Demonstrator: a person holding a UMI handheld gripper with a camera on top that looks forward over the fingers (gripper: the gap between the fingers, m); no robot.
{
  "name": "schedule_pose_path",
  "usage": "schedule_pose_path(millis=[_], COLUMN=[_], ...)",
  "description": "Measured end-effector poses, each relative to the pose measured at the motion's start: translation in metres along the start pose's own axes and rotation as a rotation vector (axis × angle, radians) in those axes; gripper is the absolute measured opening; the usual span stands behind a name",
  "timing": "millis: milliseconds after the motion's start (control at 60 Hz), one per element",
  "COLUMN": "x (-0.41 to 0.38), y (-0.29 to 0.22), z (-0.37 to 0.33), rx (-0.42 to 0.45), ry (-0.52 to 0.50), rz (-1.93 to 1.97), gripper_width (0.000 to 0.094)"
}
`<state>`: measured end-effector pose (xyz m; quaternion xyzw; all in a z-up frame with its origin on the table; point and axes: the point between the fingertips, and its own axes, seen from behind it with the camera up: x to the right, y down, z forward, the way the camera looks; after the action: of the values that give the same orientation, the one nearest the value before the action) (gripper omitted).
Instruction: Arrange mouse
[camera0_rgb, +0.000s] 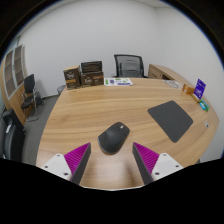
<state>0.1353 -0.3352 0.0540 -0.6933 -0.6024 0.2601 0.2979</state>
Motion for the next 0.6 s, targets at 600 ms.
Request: schedule_pose_path(millis=[600], x=[-0.007], y=[-0.027], z=[0.120], rx=[-0.018], ry=[-0.056], rz=[0.015], gripper_width=[0.0844])
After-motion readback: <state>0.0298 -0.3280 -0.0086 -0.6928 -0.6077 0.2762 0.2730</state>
